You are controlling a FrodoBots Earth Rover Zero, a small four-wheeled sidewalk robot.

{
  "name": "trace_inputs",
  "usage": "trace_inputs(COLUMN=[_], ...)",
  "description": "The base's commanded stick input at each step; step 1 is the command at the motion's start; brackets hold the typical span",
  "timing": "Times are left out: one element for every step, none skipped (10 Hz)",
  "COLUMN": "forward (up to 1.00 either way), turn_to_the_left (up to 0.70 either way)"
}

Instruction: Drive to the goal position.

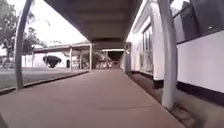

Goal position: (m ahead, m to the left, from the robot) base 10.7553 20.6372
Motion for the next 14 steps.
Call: trace_inputs(forward=[0.85,0.85,0.85,0.85,0.85,0.85,0.85,0.85,0.85,0.85,0.85,0.85,0.85,0.85], turn_to_the_left=[0.0,0.0,0.0,0.0,0.0,0.0,0.0,0.0,0.0,0.0,0.0,0.0,0.0,0.0])
